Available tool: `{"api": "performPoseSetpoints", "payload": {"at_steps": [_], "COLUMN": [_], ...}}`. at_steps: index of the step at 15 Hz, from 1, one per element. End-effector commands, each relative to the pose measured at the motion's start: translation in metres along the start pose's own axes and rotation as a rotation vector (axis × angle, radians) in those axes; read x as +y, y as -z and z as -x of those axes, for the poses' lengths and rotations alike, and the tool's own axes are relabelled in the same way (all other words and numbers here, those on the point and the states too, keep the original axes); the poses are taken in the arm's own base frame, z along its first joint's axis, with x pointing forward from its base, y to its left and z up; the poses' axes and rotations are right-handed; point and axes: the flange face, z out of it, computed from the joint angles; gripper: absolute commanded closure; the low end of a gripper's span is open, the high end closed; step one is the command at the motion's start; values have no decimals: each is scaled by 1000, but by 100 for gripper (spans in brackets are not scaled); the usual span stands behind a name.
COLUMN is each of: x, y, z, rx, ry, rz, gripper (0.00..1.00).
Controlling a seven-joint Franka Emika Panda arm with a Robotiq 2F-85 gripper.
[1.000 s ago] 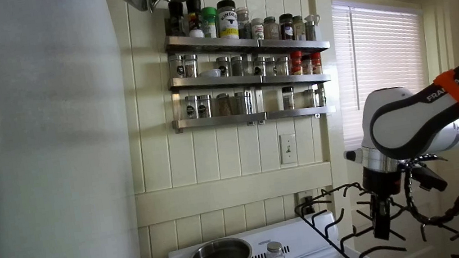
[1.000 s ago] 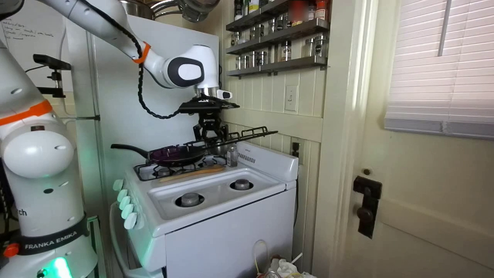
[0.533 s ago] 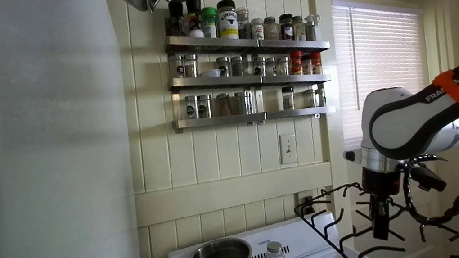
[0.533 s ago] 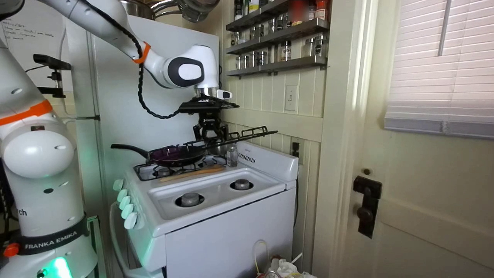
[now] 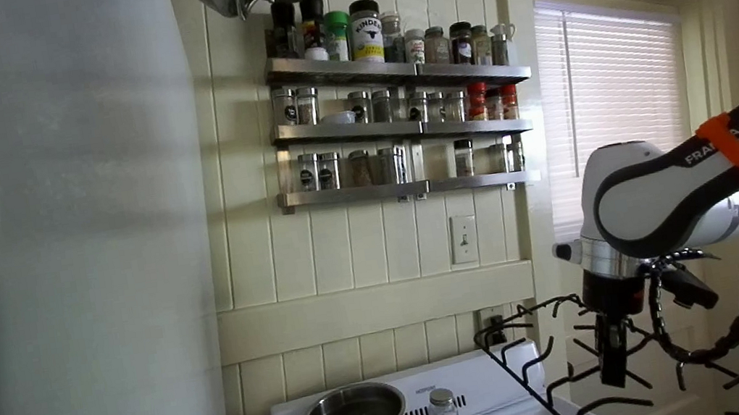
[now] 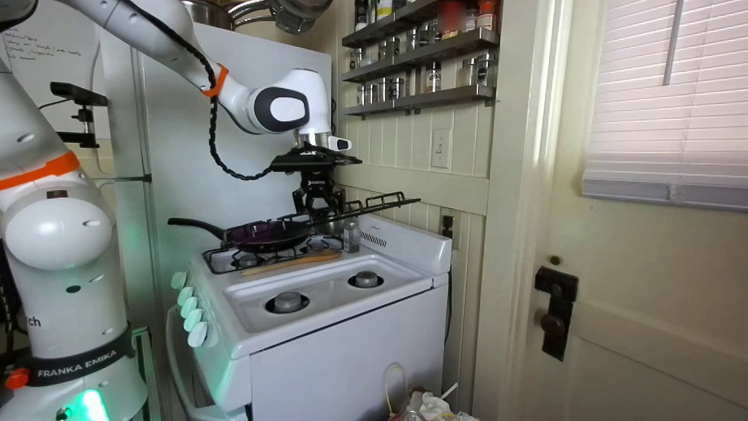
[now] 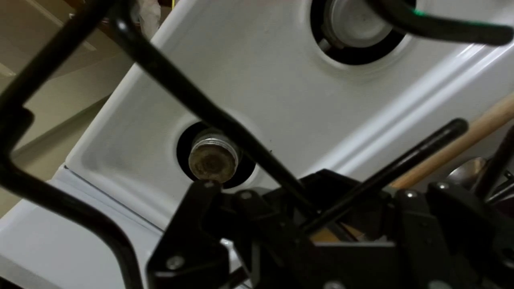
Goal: Remove rack from the stove plates
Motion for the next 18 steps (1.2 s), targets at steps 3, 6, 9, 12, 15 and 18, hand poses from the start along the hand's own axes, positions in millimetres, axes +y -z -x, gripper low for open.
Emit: {"api": "performPoseSetpoints", "payload": {"at_steps": [3,6,9,12,15,18], "x": [-34,-61,-84,-96,-96,-95], "y": [7,19,36,48,50,46], "z": [-49,-77,-101,-120,-138,-157], "rx": [32,46,50,84,108,127], "ry": [-68,-124,-131,-99,-21,16], "rz": [12,42,83,94,81,89], "gripper": [100,100,100,100,100,100]}}
